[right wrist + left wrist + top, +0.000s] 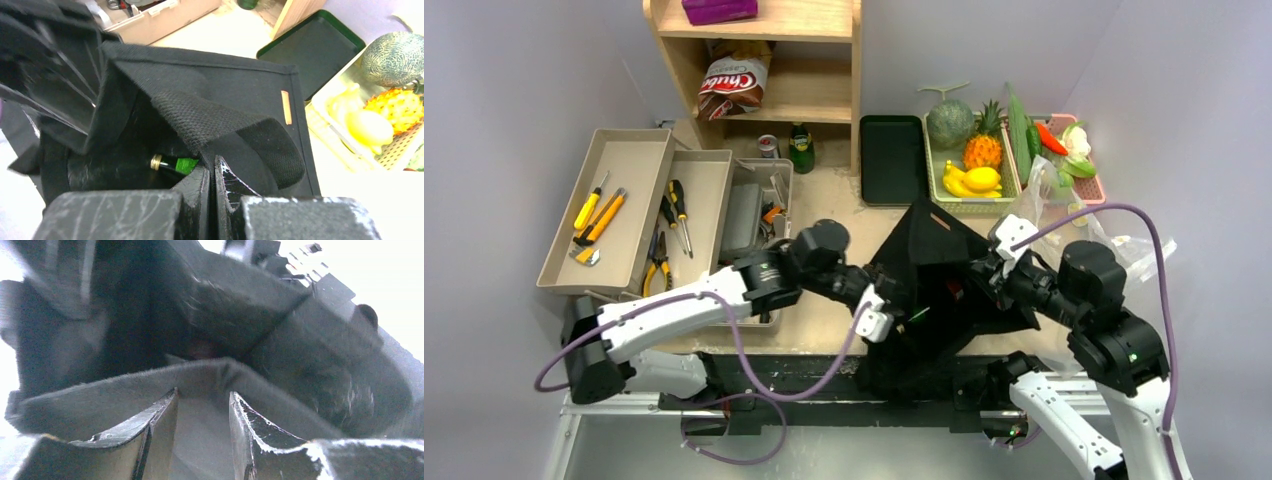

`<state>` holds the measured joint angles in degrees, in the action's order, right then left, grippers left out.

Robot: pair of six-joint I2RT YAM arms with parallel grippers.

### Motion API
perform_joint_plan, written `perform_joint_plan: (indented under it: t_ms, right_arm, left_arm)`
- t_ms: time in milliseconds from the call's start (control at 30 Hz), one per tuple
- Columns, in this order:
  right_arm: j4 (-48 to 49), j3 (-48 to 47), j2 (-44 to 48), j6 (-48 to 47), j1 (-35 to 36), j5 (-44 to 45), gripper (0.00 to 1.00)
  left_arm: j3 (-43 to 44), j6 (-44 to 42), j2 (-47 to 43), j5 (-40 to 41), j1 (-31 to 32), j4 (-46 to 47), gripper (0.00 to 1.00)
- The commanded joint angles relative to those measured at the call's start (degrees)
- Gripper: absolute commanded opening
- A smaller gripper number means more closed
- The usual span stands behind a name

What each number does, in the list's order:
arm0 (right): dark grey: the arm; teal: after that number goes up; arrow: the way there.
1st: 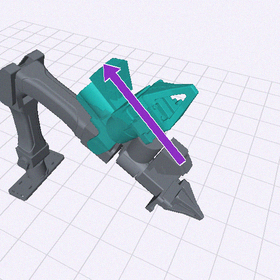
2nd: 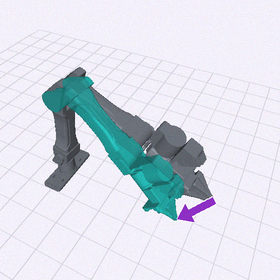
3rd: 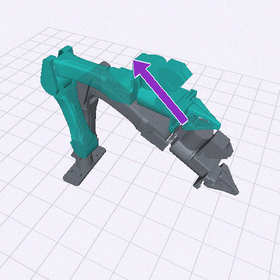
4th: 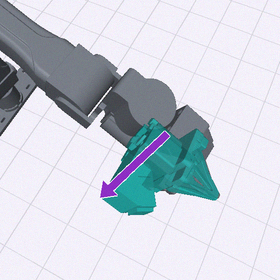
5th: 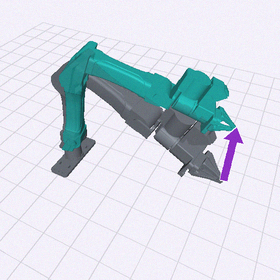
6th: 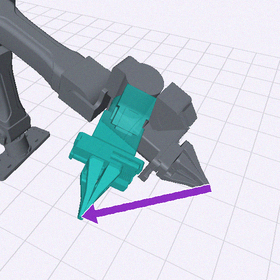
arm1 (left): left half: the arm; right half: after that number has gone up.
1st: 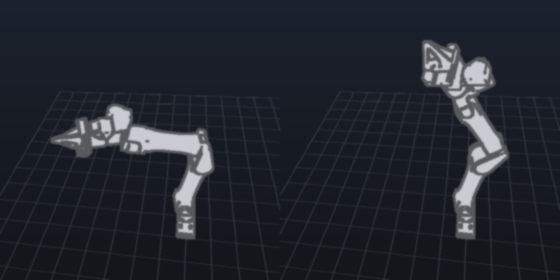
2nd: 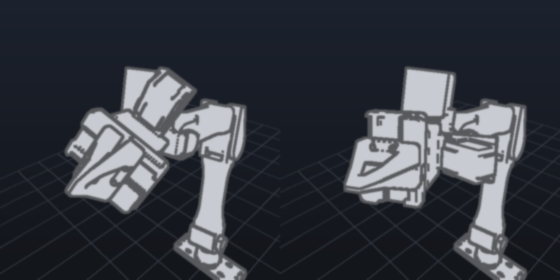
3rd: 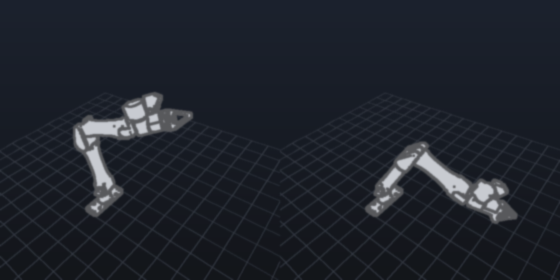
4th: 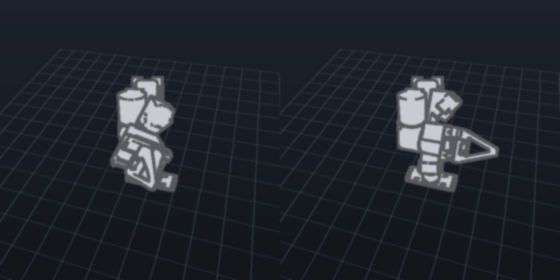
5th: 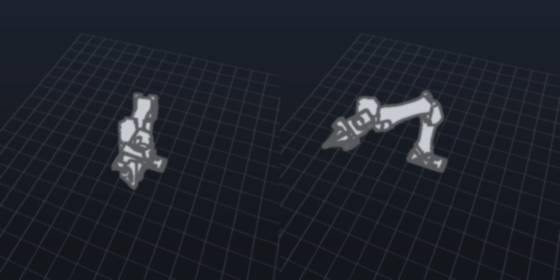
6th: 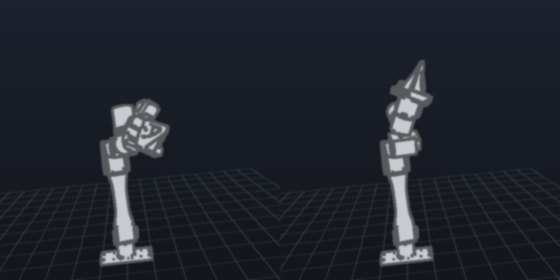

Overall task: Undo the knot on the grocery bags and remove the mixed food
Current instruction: Pick up the bottle from the takeout bag.

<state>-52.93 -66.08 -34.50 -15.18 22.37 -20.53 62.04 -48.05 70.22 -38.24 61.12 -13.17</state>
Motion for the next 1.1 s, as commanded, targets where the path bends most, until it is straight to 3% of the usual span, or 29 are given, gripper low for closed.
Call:
perform_joint_plan:
  t_ms: [0,100,167,233,367,500,600,733,967,1067]
  right_arm:
    - [0.4,-1.1,1.1,-1.4,-0.3,1.2,0.00]
    - [-0.7,-2.8,-1.5,2.2,-0.2,3.0,0.00]
    - [-0.8,-3.4,-3.6,4.8,-0.3,4.3,0.00]
    - [-0.1,-3.9,-5.2,6.8,-0.3,5.1,0.00]
    - [5.7,-3.3,-6.2,11.9,-0.3,5.1,0.00]
    - [12.5,-1.7,-7.9,20.2,-0.3,9.0,0.00]
    - [17.8,-2.0,-10.7,28.1,-0.3,11.9,0.00]
    - [20.4,-6.1,-15.4,33.7,-0.3,14.7,0.00]
    - [21.7,-7.2,-15.7,35.2,-0.6,17.9,0.00]
    - [22.2,-6.5,-15.2,35.5,-0.8,17.0,0.00]
  left_arm:
    - [1.9,-5.3,5.5,2.6,3.9,2.8,0.40]
    - [0.3,-3.7,6.2,5.9,5.9,4.0,0.42]
    - [-2.1,1.6,4.1,10.2,6.3,9.4,0.43]
    - [-1.8,7.2,1.4,14.4,5.2,8.8,0.44]
    - [-0.2,17.3,-6.6,8.7,-2.6,3.2,0.46]
    - [3.9,19.7,-11.2,2.6,-3.2,-2.7,0.49]
    - [12.3,25.2,-6.9,1.0,-1.0,-7.5,0.50]
    - [21.4,24.5,1.6,1.1,4.1,-11.7,0.48]
    - [26.1,26.5,11.2,-0.5,6.5,-12.4,0.46]
    - [29.4,31.0,17.4,4.6,6.4,-14.3,0.46]
